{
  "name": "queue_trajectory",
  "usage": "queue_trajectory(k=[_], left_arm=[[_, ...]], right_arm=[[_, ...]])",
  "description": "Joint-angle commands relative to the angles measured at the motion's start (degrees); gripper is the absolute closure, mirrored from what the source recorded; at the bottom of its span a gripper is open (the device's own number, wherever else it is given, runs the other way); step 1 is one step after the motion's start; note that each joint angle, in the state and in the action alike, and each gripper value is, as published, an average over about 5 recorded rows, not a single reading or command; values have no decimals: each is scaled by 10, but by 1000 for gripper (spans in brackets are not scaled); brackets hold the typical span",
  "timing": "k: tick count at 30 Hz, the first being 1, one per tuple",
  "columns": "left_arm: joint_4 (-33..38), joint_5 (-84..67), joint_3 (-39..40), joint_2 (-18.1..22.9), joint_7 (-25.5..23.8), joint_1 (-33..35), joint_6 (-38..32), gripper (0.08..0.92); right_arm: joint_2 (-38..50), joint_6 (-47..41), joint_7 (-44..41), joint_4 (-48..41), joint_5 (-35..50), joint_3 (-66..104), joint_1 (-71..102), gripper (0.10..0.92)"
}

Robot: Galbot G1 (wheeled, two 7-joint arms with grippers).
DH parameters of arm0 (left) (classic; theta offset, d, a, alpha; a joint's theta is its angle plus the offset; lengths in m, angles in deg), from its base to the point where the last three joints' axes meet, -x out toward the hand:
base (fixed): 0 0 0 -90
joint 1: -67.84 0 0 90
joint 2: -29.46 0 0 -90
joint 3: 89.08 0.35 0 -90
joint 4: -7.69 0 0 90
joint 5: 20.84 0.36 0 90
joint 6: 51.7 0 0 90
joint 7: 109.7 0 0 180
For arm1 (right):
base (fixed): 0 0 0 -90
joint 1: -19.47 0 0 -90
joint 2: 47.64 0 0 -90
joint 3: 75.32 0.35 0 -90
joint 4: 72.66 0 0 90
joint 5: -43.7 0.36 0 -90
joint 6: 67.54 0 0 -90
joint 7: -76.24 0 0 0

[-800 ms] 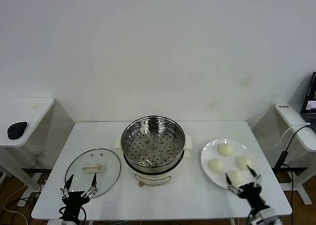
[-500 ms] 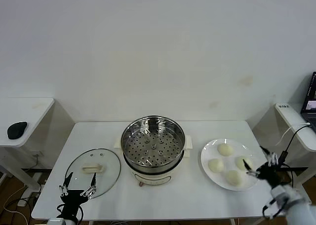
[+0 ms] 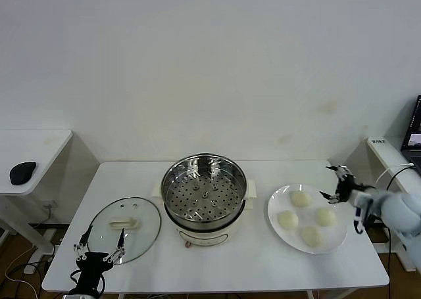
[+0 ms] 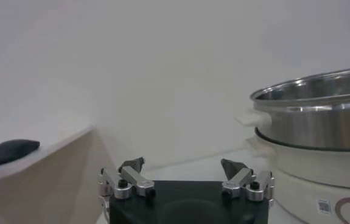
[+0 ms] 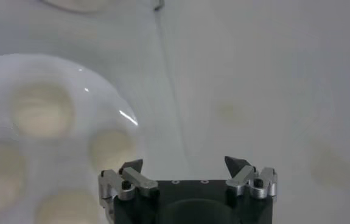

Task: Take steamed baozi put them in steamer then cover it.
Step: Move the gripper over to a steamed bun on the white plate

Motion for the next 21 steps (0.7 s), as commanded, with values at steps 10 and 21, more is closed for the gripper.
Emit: queue_trajectory(k=[10,21], left_arm=[[-4,6,-12,3,6,-4,-34,177],[-15,12,-26,3,3,1,-51,177]], right_arm=[[-48,-31,-106,-164,58,-359,-283,203],[-159,-30,-97,-262,47,-361,-287,203]])
